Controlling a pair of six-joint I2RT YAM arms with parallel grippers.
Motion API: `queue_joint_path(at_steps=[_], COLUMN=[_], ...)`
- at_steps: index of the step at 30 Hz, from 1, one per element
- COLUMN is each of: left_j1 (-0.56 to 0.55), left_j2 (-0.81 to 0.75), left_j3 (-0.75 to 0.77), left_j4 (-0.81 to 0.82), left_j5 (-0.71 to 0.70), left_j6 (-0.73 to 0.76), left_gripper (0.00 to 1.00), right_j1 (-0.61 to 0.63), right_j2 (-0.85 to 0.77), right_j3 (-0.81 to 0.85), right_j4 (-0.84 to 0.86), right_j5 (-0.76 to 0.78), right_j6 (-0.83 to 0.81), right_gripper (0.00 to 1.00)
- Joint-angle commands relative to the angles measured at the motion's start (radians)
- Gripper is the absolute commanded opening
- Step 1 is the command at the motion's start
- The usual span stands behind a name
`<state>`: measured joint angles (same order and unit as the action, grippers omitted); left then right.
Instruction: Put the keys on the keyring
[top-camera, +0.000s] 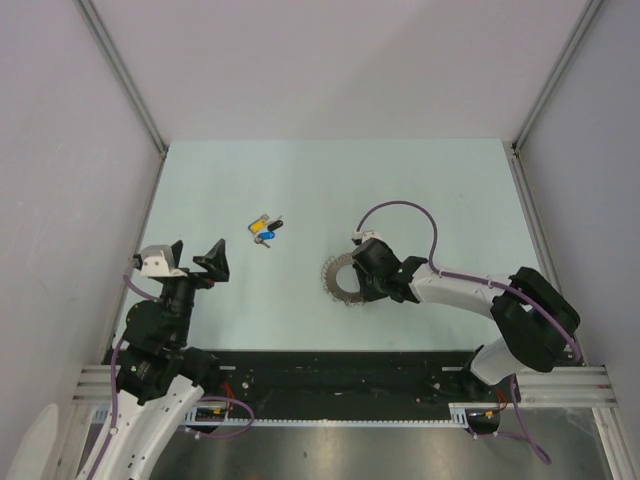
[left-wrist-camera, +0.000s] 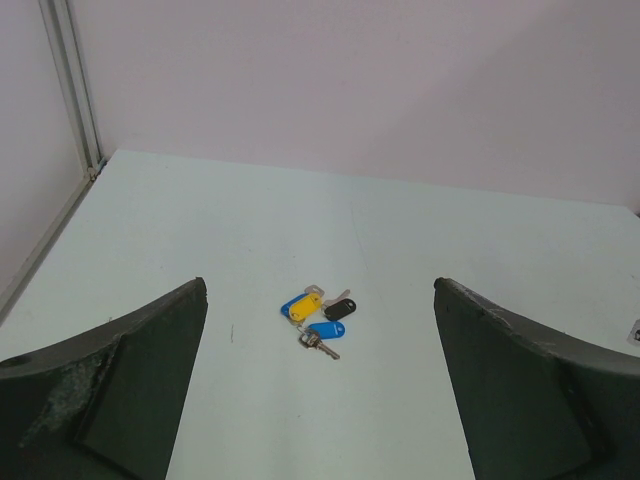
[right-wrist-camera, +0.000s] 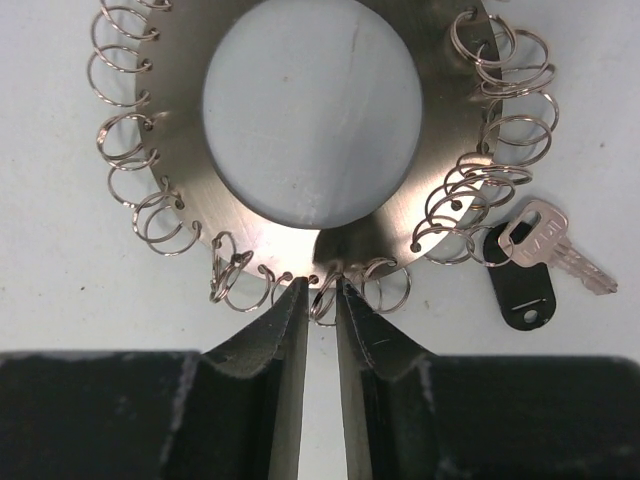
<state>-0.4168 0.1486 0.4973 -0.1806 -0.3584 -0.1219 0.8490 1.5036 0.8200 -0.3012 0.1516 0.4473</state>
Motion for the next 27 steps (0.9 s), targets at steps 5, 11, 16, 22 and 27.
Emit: queue_joint_path(at_steps=[5,11,16,22,27], left_j1=[-0.004,-0.004,-0.004,-0.002,-0.002], left_j2=[-0.003,-0.004,-0.006,0.002,0.025], left_j3=[-0.006,-0.006,-0.005,-0.005,-0.009], left_j4=[0.036,0.035,0.033,0.035,0.064], left_j5=[0.015,0.015,0.015,0.03,0.125], left_j6=[0.019,0.019,0.019,0.024,0.037], left_gripper=[1.0,1.0,1.0,1.0,1.0], right_j1=[0.007,0.015,0.039,0.055,0.053], right_j2=[0.058,0.028,-0.058,-0.184,-0.301], right_j3=[0.038,0.038,0.036,-0.042,-0.14], right_j4=[0.036,0.039,0.083,0.278,0.505], right_j5=[0.017,0.054,0.121,0.172,0.111], right_j6=[0.071,0.048,-0.03,-0.139,-0.217], right_gripper=[0.21,0.1,0.0,0.0,0.0])
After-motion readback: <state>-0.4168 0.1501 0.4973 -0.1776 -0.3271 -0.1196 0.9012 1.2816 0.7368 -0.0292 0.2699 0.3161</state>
